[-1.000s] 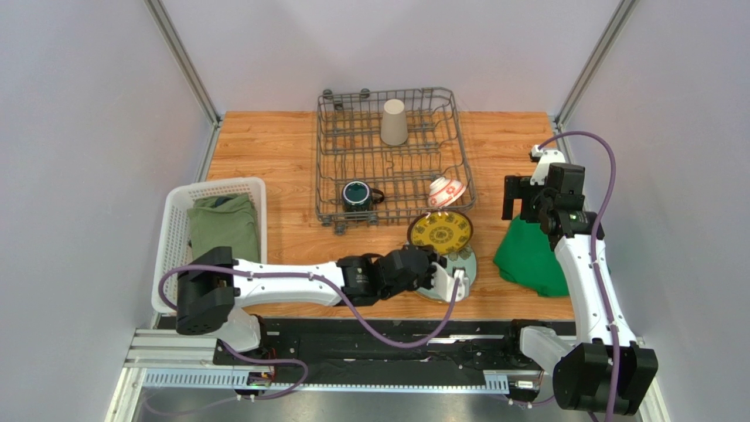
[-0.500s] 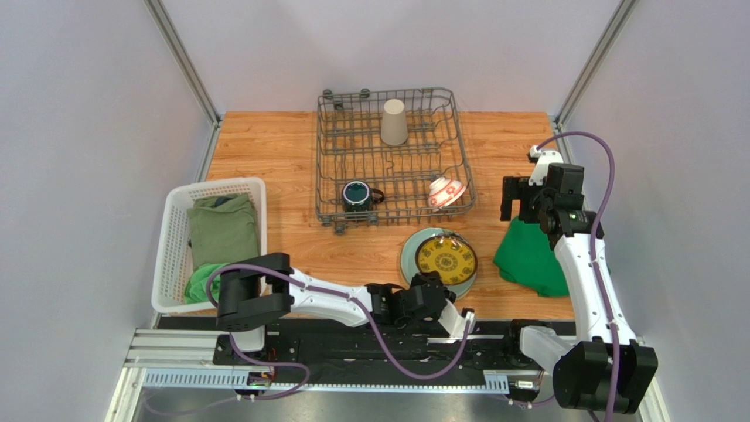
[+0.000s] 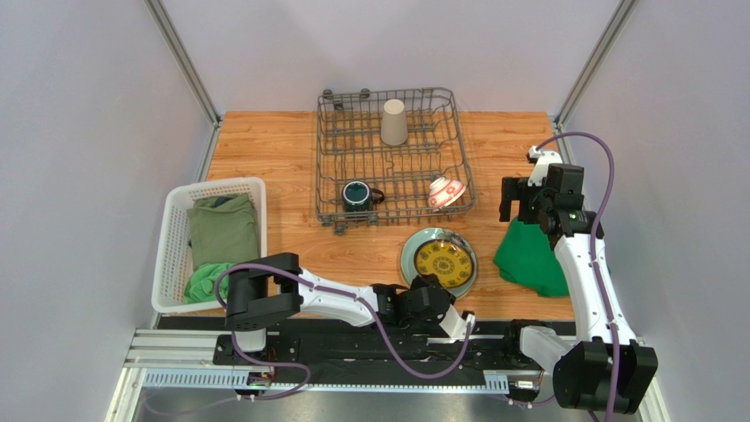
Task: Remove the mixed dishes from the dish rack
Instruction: Place the plate at the center of the board.
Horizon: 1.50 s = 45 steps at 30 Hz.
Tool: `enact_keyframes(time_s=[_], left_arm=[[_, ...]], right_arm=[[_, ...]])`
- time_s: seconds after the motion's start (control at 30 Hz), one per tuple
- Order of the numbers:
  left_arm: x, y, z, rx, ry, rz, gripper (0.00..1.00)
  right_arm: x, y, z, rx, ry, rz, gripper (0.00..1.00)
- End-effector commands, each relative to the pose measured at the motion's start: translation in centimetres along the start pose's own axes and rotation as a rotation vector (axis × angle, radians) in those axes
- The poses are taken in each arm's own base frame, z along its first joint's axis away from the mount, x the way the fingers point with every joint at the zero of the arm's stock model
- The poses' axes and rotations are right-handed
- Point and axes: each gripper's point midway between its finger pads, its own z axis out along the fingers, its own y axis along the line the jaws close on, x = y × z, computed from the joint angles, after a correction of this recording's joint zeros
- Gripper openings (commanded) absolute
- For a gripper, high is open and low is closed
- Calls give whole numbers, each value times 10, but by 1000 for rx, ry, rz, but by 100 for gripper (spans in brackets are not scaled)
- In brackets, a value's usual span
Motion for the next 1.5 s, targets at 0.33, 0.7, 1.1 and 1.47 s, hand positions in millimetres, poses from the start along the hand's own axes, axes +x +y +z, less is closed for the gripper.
enact_keyframes(time_s=[0.33,0.7,1.1,1.47], left_arm=[[-12,6,0,21,-14,-20,27],[-10,-7,-9,138,7,-29,39],[-5,-4,-13,198,20,-71,43],[6,11,-9,170,47,-115,43]], right_arm=[[-16,0,-9,-14,-59,-8,99],[-15,0,-9,-17,-55,-7,99],[-16,1,-10,-22,-58,-7,99],[-14,1,-8,-25,-51,-8,99]])
